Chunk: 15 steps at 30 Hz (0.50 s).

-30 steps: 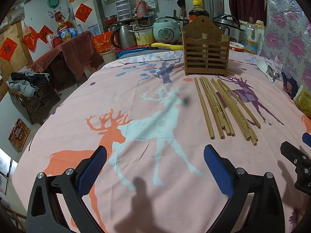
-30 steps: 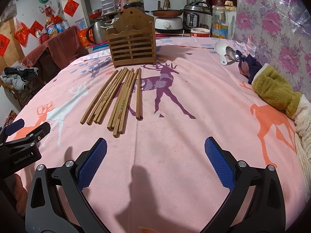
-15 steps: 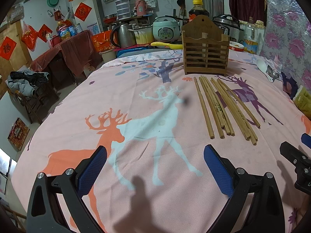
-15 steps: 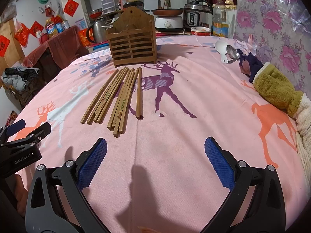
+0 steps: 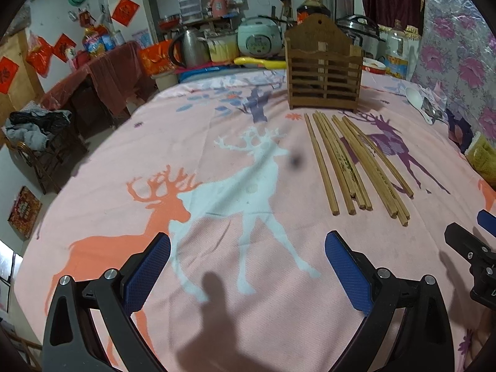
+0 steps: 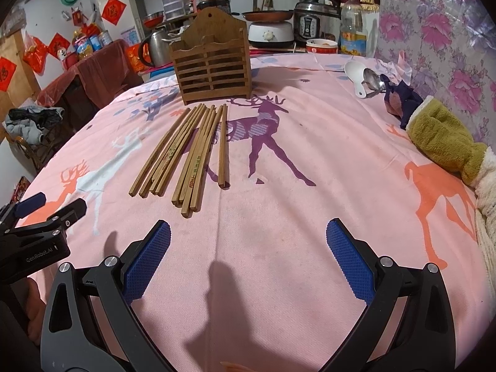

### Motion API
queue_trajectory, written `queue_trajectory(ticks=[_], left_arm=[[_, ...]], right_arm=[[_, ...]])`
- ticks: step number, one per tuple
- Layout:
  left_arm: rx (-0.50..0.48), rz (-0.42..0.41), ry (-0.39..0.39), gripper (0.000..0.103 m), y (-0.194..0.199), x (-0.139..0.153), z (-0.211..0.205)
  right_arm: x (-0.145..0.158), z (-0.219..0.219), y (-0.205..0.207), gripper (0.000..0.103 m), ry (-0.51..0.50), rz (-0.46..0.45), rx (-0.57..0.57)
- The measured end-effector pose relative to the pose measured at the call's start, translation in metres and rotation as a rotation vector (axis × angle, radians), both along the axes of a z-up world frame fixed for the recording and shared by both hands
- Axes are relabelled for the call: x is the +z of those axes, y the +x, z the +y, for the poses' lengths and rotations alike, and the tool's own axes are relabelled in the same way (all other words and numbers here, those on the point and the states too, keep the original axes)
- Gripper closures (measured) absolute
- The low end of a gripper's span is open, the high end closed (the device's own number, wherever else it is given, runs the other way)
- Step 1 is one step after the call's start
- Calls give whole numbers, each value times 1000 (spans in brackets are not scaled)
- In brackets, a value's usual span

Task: Organize utensils
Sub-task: 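Close the left tool on one bamboo chopstick while the right tool grasps another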

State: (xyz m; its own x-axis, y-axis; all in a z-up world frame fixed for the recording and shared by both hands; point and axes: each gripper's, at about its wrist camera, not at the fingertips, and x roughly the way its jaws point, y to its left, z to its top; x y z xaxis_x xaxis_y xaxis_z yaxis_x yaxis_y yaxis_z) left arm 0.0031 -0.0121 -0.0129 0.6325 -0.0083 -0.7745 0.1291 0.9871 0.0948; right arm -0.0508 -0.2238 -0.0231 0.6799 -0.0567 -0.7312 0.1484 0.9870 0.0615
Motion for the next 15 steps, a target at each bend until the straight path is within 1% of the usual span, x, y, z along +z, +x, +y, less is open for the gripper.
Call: queue_trajectory(ticks=[3, 6, 7, 8, 10, 12, 15], left_arm=[[-9, 62, -45, 5, 7, -5, 5], [-28, 158, -102, 5, 19, -15, 10], [-38, 204, -120, 5, 24, -20, 10], [-42, 231, -128, 6, 28, -24, 11], [-51, 225, -93, 6, 30, -24, 5], [-95, 223, -39, 6, 34, -25, -8], [-146, 221, -11, 6, 42, -27, -25]], right_arm=[[0, -3, 0, 6, 16, 1, -2], [2, -9, 0, 6, 44, 0, -1], [2, -11, 0, 6, 58, 2, 1], [2, -13, 1, 6, 72, 8, 6], [2, -17, 10, 6, 100, 38, 32], [6, -20, 27, 6, 97, 82, 47], [13, -25, 45, 6, 111, 80, 57]])
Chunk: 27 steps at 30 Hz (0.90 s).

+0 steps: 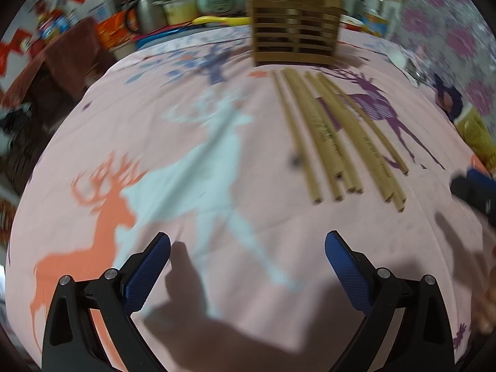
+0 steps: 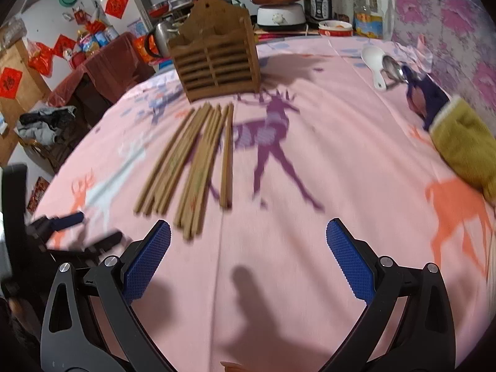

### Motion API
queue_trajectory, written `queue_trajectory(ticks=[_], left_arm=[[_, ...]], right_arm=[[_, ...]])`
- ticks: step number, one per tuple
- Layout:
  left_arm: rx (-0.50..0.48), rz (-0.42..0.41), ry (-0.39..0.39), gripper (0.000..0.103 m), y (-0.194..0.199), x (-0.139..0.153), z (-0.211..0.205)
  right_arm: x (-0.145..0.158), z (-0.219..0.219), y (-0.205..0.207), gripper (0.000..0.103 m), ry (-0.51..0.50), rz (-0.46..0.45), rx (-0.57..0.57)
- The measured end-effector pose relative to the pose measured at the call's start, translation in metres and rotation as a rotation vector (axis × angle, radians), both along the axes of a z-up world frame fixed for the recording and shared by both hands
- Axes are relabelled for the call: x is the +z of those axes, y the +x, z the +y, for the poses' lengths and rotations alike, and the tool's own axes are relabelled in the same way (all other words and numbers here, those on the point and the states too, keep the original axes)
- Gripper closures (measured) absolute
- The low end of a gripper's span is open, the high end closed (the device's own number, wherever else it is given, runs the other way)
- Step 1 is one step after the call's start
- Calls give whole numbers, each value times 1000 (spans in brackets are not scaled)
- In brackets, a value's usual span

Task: Organize utensils
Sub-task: 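Close the left tool on one bamboo chopstick while the right tool grasps another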

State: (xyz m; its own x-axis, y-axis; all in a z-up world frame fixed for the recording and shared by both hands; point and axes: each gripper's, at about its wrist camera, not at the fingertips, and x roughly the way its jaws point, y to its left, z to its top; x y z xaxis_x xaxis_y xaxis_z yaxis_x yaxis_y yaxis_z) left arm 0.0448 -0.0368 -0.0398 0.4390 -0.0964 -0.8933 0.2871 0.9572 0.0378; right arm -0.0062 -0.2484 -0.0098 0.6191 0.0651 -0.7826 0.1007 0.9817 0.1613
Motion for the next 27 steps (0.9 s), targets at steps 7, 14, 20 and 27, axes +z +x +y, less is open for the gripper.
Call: queue_trajectory(ticks=[7, 14, 20, 27], left_arm=[[-37, 6, 47, 4, 23, -7, -13], [3, 40, -19, 4, 53, -12, 9], [15, 30, -25, 4, 54, -11, 11], [18, 4, -4, 4, 49, -10, 11]], right_arm=[[-11, -8, 23, 6, -6, -15, -2], [-22, -4, 26, 6, -92, 23, 17], [-30, 9, 27, 6, -159, 65, 86], [-41, 7, 30, 5, -173, 134, 89]])
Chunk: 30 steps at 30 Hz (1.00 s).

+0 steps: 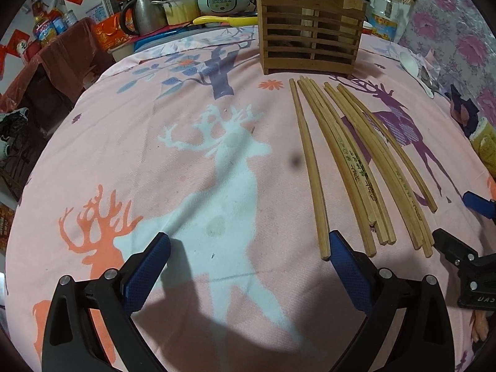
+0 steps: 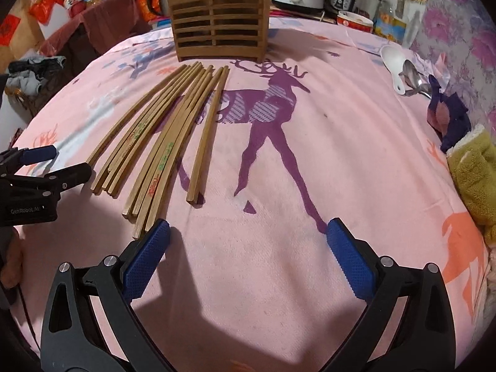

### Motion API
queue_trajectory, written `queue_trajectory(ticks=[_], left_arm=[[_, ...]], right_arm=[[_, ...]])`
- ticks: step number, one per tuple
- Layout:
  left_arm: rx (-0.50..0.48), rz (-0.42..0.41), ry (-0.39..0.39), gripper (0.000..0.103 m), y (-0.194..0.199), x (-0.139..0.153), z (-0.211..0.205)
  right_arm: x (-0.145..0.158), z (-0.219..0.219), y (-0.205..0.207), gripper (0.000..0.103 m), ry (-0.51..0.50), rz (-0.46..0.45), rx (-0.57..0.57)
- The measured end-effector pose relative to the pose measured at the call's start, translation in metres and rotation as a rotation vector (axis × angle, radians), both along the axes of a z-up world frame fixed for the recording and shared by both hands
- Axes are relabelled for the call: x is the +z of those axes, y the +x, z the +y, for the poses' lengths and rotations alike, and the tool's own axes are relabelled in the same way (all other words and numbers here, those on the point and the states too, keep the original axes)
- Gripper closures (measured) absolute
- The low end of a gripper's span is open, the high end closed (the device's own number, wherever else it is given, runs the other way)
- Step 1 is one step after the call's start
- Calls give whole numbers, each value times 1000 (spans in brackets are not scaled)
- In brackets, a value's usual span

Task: Organize utensils
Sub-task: 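Close the left tool on one bamboo chopstick while the right tool grasps another, then lift the chopsticks with the left tool into the wooden holder while the right tool does likewise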

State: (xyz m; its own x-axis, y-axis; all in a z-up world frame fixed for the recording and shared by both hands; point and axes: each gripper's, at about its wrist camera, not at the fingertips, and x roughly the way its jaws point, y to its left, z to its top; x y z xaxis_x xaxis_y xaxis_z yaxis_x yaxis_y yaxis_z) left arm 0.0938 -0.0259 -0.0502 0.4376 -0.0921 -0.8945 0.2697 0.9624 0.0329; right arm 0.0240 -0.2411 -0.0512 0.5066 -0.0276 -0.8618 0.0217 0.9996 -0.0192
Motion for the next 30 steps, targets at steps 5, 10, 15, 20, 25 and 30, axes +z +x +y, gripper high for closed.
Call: queue_trajectory(ticks=[5, 10, 15, 20, 25, 30], left_arm=[[7, 12, -13, 4, 0, 0, 3], [-34, -26, 3, 21, -8, 4, -4], [-112, -77, 33, 48, -19, 8, -21], [-133, -48, -31, 68, -16, 7, -21], [-141, -32, -67, 93, -16, 8, -20], [-109, -13, -112, 95, -16, 9, -12]], right_arm=[[0, -2, -2, 5, 6, 3, 53], [6, 1, -4, 21, 3, -40, 81], [8, 13, 1, 46, -8, -53, 138], [8, 17, 10, 76, 19, -57, 159], [10, 15, 7, 96, 42, -77, 151], [19, 0, -1, 97, 76, -128, 97]])
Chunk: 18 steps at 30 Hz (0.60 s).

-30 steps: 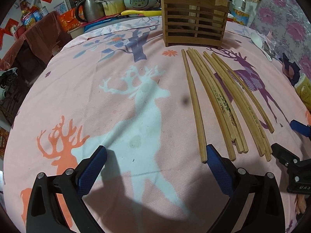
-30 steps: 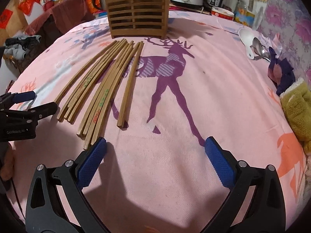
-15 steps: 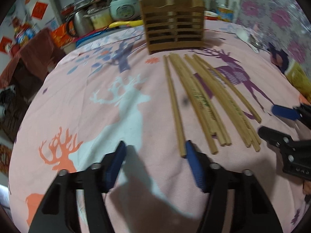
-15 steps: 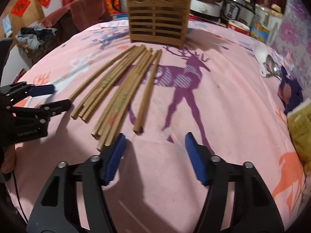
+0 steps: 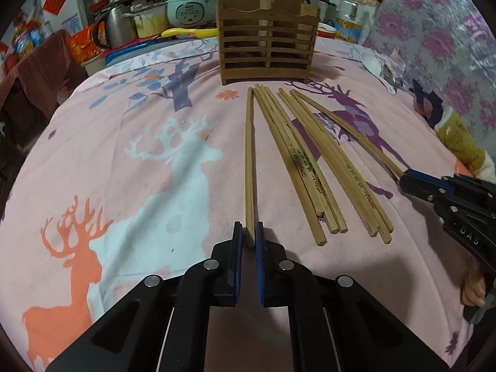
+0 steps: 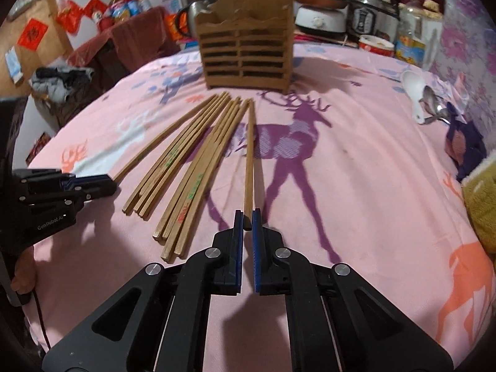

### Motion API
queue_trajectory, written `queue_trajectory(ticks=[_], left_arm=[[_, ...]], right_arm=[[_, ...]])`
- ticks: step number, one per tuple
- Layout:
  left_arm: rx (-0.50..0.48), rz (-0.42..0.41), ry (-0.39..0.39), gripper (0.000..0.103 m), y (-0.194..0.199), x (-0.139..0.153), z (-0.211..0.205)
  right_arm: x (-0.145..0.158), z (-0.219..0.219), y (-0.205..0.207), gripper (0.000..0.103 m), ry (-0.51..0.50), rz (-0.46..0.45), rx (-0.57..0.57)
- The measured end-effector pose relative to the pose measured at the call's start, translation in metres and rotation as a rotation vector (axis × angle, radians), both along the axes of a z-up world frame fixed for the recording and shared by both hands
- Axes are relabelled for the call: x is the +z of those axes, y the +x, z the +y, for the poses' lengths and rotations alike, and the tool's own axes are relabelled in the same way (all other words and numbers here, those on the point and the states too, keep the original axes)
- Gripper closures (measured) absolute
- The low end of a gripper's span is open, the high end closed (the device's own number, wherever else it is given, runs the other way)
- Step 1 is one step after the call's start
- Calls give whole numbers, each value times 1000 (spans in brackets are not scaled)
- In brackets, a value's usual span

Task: Organize utensils
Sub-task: 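Lift the chopsticks with the left tool into the wooden holder while the right tool does likewise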

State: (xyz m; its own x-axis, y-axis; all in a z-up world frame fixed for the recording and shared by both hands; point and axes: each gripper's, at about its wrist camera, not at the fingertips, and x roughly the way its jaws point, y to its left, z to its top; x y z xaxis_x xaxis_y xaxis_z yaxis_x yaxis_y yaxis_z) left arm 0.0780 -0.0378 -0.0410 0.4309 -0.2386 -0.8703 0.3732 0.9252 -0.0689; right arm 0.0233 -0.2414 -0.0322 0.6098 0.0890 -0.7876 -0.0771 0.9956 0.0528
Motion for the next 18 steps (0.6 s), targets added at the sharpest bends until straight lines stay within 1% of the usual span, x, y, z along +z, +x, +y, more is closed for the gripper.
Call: queue_trajectory(ticks=[4, 7, 9, 11, 14, 16, 18], left_arm=[[25, 21, -26, 95, 3, 0, 5], [30, 20, -28, 95, 4, -1, 6], [31, 19, -26, 95, 3, -1, 5], [32, 22, -34, 97, 4, -1, 6], [50, 24, -88, 97, 5, 9, 13], [57, 21, -118, 97, 9, 20, 16], [58, -1, -124, 97, 10, 34, 16]], right_arm=[[15, -4, -8, 97, -2, -72, -30], [23, -7, -11, 97, 8, -109, -38], [24, -8, -11, 97, 12, -115, -40], [23, -10, -10, 97, 18, -115, -45], [27, -15, -11, 97, 31, -135, -59], [31, -18, -13, 97, 45, -150, -66], [37, -19, -12, 97, 52, -161, -70]])
